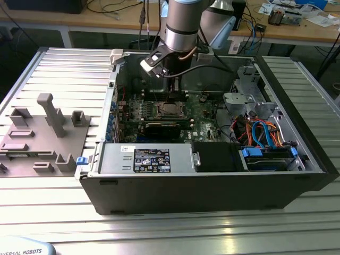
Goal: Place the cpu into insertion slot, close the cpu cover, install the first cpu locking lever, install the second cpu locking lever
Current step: 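Close the cpu cover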
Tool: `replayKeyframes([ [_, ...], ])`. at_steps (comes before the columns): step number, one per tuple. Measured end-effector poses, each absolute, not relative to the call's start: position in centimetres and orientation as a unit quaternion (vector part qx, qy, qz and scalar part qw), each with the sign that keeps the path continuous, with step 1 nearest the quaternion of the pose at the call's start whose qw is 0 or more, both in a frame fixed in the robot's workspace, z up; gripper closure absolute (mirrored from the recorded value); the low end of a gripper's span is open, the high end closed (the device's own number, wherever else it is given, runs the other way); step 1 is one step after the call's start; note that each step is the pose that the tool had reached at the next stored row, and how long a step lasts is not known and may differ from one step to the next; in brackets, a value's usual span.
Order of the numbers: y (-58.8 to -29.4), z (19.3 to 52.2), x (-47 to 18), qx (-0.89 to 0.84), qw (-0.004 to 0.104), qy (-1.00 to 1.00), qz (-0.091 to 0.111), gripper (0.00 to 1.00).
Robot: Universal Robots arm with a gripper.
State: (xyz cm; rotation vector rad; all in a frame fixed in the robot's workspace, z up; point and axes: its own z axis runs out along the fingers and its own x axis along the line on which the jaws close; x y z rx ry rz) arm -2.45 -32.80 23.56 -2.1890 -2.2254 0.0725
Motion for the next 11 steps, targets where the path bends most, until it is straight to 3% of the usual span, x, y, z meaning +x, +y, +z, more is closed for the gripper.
replayKeyframes([
  [11,-32.80,24.66,-2.45,-0.701,0.010,-0.713,0.023,0.89],
])
